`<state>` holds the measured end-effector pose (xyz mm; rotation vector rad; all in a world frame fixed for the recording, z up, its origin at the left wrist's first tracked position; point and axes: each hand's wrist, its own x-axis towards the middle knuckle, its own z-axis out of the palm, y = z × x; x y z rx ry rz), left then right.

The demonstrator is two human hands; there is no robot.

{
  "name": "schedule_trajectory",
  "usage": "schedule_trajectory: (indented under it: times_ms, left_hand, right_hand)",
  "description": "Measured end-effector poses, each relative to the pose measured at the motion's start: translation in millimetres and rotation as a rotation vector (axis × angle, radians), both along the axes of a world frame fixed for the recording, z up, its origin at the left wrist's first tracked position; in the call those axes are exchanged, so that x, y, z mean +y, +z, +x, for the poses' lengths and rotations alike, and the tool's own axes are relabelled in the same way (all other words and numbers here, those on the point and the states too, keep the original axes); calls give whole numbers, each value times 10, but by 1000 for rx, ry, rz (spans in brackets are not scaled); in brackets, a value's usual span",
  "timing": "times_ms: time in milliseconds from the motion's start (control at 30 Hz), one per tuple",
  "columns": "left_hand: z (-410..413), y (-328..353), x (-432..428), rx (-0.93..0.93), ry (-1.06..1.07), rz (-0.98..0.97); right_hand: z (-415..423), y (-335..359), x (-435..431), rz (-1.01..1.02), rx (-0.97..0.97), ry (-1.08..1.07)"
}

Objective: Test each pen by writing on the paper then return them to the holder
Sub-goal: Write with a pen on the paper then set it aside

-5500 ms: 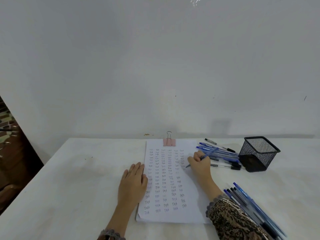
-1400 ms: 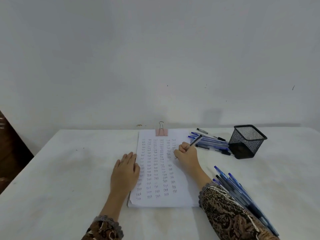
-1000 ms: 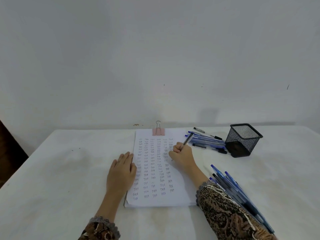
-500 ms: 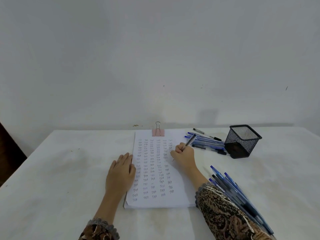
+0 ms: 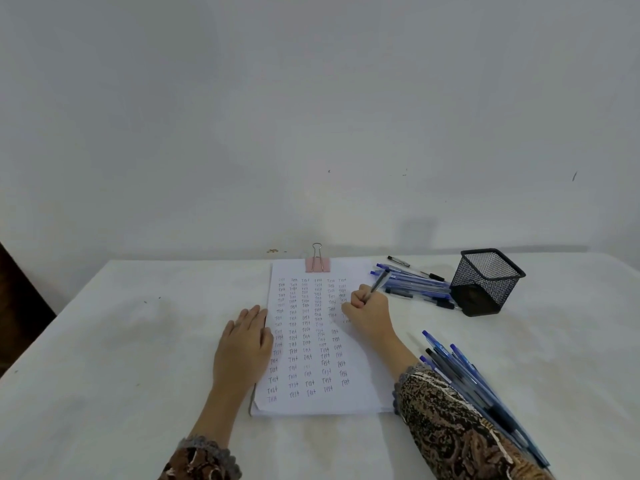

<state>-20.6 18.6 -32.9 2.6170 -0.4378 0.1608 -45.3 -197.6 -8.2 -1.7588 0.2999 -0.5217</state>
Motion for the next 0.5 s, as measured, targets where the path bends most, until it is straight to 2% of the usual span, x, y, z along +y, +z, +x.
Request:
schedule_trajectory:
  times_ms: [100,200,267,333,400,500]
  left_hand:
    - [-4,9,-4,8,-1,-3]
    - [-3,18,-1,10,3,-7]
    - [-7,18,-6,10,2,-10]
    - [-12,28,-9,9,7,-8]
    - [-12,38,-8,5,8,-1]
    - [-20,42,-9,11,7,2]
  right_hand:
    - [-19,25,-4,80,-3,-12]
    - [-54,96,-102,484,-40,-75]
    - [-83,173,-168,628,-22,-81]
    - [-126,254,-152,635,4,-30]
    - [-172,257,-81,533,11,-28]
    - [-247,196,-20,483,-155,-79]
